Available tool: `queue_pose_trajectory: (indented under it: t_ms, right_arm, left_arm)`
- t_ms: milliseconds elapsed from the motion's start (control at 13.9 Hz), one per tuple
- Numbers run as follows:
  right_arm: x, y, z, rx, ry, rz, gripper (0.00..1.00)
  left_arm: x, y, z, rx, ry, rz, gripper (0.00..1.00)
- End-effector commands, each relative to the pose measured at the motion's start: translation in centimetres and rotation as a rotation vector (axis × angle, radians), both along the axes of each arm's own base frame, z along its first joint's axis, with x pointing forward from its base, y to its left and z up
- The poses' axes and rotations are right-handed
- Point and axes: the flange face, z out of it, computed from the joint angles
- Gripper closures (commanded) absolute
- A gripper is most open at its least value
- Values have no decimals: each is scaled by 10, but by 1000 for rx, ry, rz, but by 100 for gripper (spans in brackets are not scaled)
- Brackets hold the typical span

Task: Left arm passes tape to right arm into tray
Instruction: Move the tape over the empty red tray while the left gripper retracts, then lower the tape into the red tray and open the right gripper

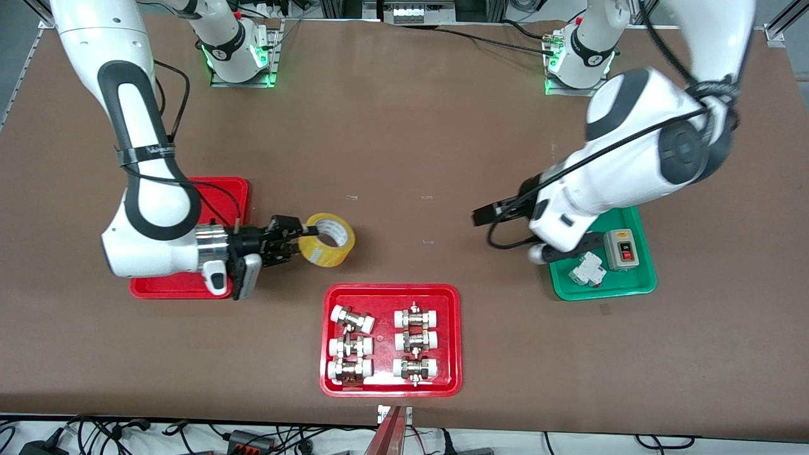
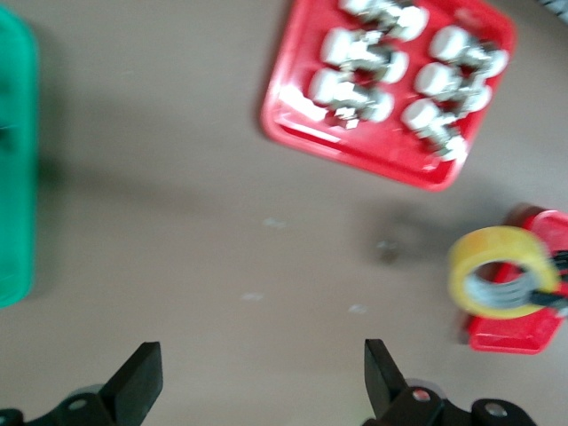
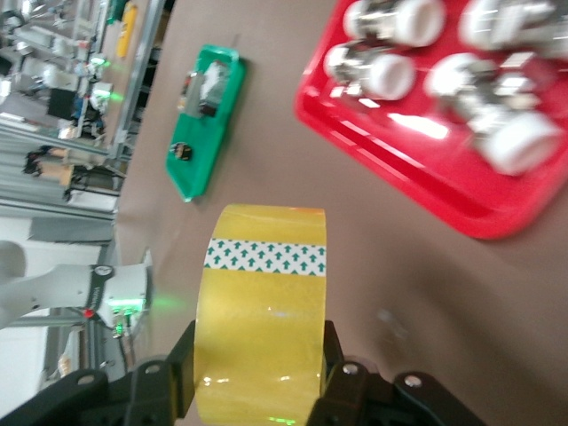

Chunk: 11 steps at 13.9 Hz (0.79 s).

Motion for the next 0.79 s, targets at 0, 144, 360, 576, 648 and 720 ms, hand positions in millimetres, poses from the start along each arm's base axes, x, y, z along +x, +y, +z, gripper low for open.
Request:
queue_pose_trajectory:
  t_ms: [0, 144, 360, 576, 648, 720]
  right_arm:
    - [13, -94, 4, -20, 28, -97, 77]
    - [9, -154, 0, -26, 92, -163, 77]
    - [-3, -230, -13, -78, 203, -272, 77]
    - [-25, -287, -50, -50, 351, -339, 77]
    - [-31, -302, -63, -39, 377, -353, 76]
    - [-39, -316, -76, -38, 403, -360, 76]
  left_arm:
    - [-13, 66, 15, 153, 58, -44, 0]
    - [-34, 97, 40, 310, 70, -165, 0]
    - [-36, 136, 47, 373, 88, -164, 0]
    - [-43, 147, 45, 345, 31, -307, 0]
    - [-52, 150, 43, 358, 9, -297, 0]
    - [-68, 145, 38, 380, -12, -299, 0]
